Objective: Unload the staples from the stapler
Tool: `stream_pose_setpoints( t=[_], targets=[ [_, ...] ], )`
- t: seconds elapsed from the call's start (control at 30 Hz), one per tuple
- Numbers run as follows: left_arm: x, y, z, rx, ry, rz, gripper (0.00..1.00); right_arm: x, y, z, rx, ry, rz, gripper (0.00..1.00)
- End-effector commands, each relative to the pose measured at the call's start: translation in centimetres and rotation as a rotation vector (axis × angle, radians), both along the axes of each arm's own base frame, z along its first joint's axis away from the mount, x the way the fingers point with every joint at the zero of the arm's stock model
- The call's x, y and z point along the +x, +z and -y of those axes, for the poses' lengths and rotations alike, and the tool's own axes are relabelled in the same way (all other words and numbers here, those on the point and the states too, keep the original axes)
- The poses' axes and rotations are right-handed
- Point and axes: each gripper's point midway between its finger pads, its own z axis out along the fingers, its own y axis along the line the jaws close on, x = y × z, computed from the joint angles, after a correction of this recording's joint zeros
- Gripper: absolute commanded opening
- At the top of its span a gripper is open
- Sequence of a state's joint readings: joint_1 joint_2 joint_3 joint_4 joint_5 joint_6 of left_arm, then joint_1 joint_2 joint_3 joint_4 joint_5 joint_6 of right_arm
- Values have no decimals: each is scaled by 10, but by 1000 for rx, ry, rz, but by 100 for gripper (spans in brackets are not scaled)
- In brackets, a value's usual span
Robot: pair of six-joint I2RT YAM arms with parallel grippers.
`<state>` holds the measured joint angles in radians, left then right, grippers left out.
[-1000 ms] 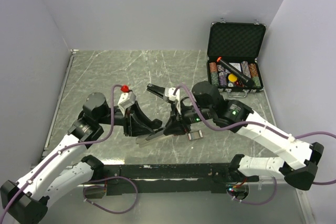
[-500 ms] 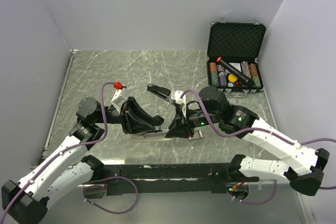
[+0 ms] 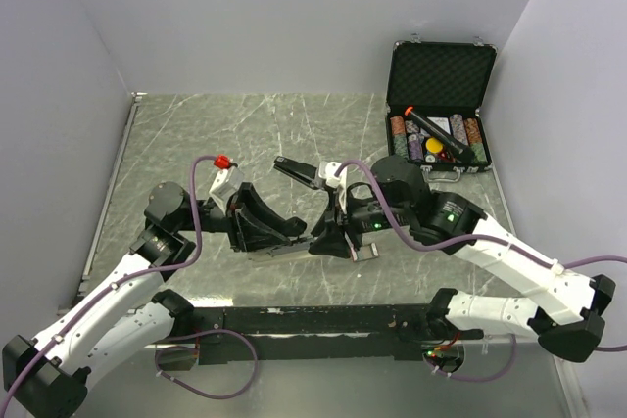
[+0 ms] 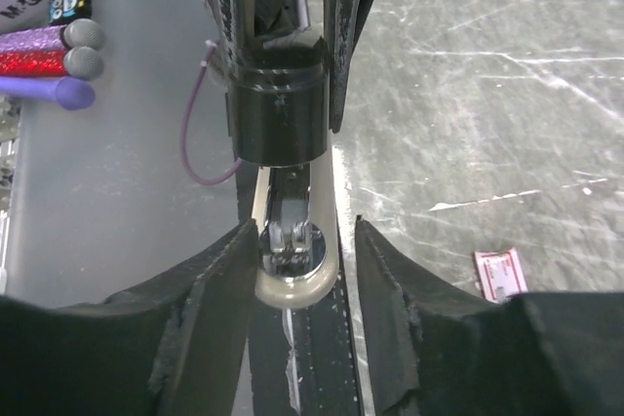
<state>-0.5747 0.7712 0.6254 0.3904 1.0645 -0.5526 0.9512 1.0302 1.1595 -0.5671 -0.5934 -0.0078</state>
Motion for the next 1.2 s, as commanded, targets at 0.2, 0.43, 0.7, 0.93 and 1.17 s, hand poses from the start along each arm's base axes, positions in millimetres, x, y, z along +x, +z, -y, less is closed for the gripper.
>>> stream_pose_setpoints(
  t=[0.2,0.43,0.7,0.93,1.17],
  targets=[
    [1,22,-1,-53,36,100,1,-4,58,19,88,-41,115,59],
    [6,22,0,-54,70,92,1,2,74,13,121,-59,123,0],
    [22,20,2,-44,150,63,1,16,62,-3,94,-100,77,0],
    [25,20,2,-46,161,56,1,27,52,-8,57,-136,70,0],
    [19,23,1,-58,139,60,1,33,44,-11,42,-151,68,0]
  ],
)
